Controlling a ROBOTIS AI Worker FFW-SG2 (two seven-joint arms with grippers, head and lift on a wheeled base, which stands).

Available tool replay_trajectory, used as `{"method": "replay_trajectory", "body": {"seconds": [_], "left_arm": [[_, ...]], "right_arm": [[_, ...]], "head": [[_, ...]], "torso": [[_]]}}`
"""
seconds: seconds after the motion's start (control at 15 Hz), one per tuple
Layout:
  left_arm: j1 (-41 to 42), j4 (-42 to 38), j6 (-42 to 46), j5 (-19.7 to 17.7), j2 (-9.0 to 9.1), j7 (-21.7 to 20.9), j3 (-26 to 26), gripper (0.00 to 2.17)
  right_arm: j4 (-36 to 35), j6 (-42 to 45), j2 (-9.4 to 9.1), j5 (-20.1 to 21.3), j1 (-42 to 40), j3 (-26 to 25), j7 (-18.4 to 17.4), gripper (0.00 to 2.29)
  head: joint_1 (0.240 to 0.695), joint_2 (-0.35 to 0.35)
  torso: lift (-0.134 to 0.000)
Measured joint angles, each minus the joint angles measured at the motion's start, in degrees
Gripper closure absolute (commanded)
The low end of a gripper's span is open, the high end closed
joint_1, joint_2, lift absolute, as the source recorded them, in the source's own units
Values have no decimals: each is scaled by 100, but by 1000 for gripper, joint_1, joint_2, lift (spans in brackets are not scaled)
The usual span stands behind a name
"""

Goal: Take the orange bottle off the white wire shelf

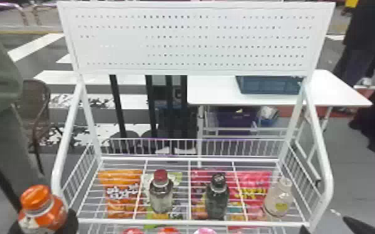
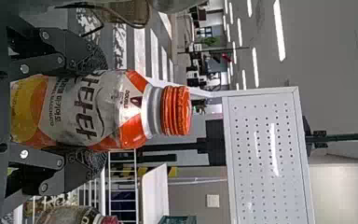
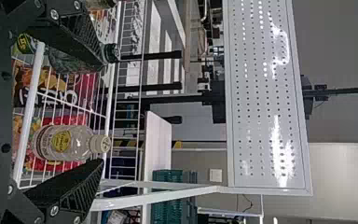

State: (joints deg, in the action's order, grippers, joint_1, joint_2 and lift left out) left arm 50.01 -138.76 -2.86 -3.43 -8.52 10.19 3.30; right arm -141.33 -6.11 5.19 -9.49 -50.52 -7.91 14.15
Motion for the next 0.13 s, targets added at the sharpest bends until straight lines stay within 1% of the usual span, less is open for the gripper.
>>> {"method": "replay_trajectory", "body": {"seconds": [0.13], "left_arm": [[-18,34,24,5,2,19,-6,988]], "right_arm": [[10,0,12,-6,6,-3,0,154]], "head": [[499,0]], "torso": [[0]]}}
